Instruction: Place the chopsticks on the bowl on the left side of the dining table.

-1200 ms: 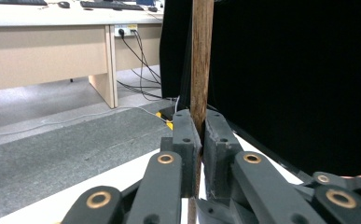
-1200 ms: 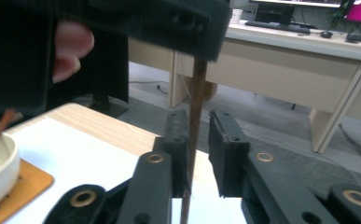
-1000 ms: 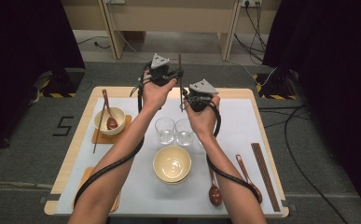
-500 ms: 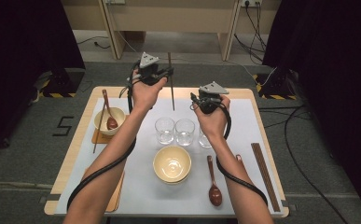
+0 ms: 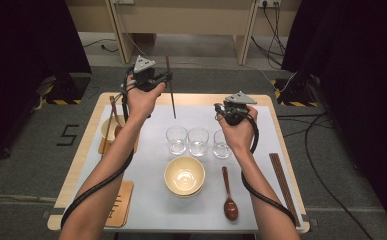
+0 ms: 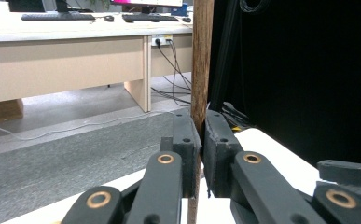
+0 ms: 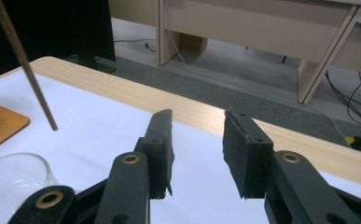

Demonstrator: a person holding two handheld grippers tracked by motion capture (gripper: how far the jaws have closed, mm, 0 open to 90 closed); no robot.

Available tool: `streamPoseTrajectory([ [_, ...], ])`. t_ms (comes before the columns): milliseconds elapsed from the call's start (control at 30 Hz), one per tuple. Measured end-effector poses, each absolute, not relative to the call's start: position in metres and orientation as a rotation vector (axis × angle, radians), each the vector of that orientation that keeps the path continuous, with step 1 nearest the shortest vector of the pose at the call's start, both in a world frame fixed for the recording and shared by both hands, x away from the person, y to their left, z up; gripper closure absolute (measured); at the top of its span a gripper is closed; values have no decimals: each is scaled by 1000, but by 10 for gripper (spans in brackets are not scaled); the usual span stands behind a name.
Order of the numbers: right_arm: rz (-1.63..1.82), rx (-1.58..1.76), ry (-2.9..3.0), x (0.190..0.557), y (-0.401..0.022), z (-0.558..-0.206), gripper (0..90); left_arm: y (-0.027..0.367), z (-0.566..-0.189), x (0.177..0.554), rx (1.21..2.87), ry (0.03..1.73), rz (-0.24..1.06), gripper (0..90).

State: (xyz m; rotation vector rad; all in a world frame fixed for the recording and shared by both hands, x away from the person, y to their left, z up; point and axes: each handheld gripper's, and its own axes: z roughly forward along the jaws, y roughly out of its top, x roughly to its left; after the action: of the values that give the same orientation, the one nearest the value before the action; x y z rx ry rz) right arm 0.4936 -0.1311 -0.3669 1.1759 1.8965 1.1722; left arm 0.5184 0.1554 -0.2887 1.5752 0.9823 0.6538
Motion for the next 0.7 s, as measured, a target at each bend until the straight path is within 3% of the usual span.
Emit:
streamPoseTrajectory([
  [700,1102,1258,1901,484,-170,-380,636,181,-287,503,1577,1025,683,834],
])
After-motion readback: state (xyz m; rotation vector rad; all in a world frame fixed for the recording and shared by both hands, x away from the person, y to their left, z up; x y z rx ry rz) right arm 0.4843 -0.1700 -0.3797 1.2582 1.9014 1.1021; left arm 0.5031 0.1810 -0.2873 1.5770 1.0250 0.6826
